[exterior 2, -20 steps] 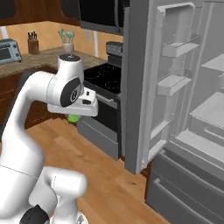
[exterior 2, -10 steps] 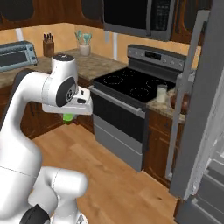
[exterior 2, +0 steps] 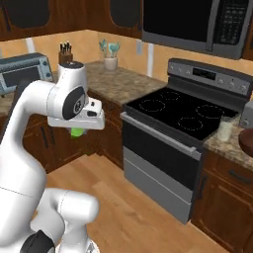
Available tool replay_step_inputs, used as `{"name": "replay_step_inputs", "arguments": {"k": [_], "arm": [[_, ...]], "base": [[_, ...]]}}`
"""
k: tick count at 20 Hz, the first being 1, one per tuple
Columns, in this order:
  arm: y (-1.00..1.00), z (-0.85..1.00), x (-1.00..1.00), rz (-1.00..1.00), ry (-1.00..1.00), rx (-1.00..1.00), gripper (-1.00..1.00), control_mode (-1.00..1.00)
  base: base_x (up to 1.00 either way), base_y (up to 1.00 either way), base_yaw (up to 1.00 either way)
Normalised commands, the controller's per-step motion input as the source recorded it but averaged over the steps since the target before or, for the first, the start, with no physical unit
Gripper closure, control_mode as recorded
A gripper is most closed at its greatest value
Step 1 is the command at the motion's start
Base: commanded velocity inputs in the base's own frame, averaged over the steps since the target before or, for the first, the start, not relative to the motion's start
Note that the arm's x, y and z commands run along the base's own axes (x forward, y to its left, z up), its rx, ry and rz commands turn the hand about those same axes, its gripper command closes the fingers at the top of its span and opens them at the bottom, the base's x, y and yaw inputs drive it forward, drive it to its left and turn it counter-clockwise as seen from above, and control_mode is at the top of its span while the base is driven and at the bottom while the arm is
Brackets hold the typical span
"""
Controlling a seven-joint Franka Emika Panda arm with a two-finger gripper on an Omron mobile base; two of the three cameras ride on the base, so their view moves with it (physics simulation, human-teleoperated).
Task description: Grab a lemon wedge from the fridge and one ice cube from the ice bowl, and put them in the glass of lemonade.
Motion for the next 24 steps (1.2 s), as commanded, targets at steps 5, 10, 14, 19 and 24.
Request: {"name": "replay_step_inputs", "arguments": {"k": [5, 10, 14, 19, 24], "arm": [[0.0, 0.0, 0.0, 0.0, 0.0, 0.0, 1.0, 1.0], [0.0, 0.0, 0.0, 0.0, 0.0, 0.0, 1.0, 1.0], [0.0, 0.0, 0.0, 0.0, 0.0, 0.0, 1.0, 1.0], [0.0, 0.0, 0.0, 0.0, 0.0, 0.0, 1.0, 1.0], [0.0, 0.0, 0.0, 0.0, 0.0, 0.0, 1.0, 1.0]], "base": [[0.87, 0.27, -0.36], [0.32, 0.3, -0.89], [0.44, 0.3, -0.84], [0.78, 0.16, -0.63], [1.0, -0.01, -0.15]]}}
